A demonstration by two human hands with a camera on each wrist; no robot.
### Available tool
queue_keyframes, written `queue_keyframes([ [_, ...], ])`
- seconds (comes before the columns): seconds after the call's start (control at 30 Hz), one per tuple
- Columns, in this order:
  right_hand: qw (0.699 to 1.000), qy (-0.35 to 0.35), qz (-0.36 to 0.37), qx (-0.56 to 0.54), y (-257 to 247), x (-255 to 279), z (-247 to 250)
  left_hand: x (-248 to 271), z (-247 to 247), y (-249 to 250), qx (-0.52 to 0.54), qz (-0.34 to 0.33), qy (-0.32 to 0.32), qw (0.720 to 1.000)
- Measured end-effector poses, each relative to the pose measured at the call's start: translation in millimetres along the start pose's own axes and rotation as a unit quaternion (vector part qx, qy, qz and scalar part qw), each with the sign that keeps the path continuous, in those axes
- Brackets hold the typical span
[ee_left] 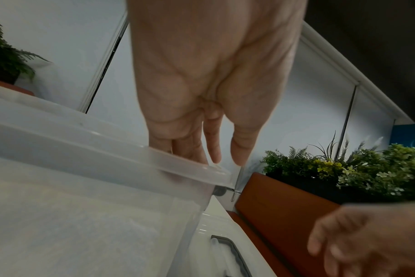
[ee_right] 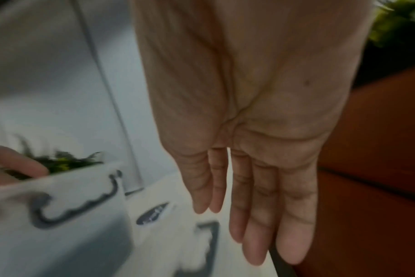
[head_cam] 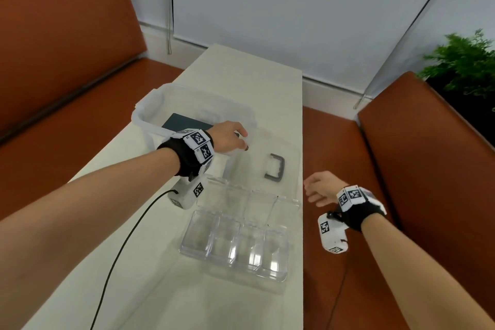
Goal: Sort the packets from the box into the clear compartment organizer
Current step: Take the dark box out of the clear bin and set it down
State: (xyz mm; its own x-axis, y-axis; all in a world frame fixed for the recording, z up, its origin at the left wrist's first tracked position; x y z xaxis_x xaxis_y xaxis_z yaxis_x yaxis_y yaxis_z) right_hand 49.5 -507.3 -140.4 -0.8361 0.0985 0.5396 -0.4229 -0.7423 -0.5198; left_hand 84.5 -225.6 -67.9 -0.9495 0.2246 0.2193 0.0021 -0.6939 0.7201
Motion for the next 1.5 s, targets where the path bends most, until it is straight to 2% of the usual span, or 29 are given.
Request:
queue_keyframes([
  [0.07,0.994,0.021,0.066,0.084,-45,17,24,3,4,1,-0.003,-0.006,-0.002,1.0],
  [0.13,0.983,0.036,0.13,0.12,-97,40,44,8,11,3,0.005,-0.016,-0.005,1.0],
  [0.23,0.968,0.056,0.224,0.096,-177,82,64,16,37,-1,-0.001,-0.03,0.003,1.0],
  [0.33,0.952,0.052,0.298,0.052,-251,116,63,22,80,-14,-0.026,-0.038,0.032,0.998],
  [0.4,0.946,0.037,0.322,0.024,-290,122,49,24,115,-31,-0.049,-0.032,0.068,0.996],
  [0.5,0.953,0.001,0.303,0.019,-327,101,4,24,161,-69,-0.084,0.009,0.116,0.99],
  [0.57,0.962,-0.017,0.265,0.07,-334,73,-34,23,178,-97,-0.122,0.046,0.132,0.983],
  [0.67,0.962,-0.023,0.193,0.191,-322,31,-84,24,180,-137,-0.135,0.102,0.112,0.979],
  [0.77,0.945,-0.047,0.126,0.299,-298,0,-116,25,169,-166,-0.097,0.121,0.075,0.985],
  [0.87,0.93,-0.052,0.082,0.354,-281,-22,-123,27,151,-180,-0.019,0.123,0.047,0.991],
  [1.0,0.924,-0.036,0.032,0.38,-269,-39,-115,25,138,-186,0.112,0.134,0.052,0.983],
  [1.17,0.928,-0.023,-0.017,0.373,-265,-42,-112,17,136,-190,0.111,0.116,0.069,0.985],
  [1.27,0.935,-0.026,-0.053,0.35,-259,-41,-110,11,133,-195,0.131,0.133,0.059,0.981],
  [1.5,0.939,-0.04,-0.073,0.335,-261,-43,-114,-1,128,-201,0.145,0.142,0.064,0.977],
])
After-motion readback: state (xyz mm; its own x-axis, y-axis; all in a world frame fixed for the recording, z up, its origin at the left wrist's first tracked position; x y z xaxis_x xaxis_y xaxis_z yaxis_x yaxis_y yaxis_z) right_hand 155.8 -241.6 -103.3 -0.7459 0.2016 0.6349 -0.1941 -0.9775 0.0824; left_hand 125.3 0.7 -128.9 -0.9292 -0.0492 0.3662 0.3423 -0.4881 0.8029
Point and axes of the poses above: each hand's wrist, its own x-axis away from the middle knuckle, its own z-axis out of the back of the hand, y = z × x, the point moved 10 cm from there along -x, towards the middle knuckle, and after that the axes turned 2 degrees about -x, right-handed, at the moved point
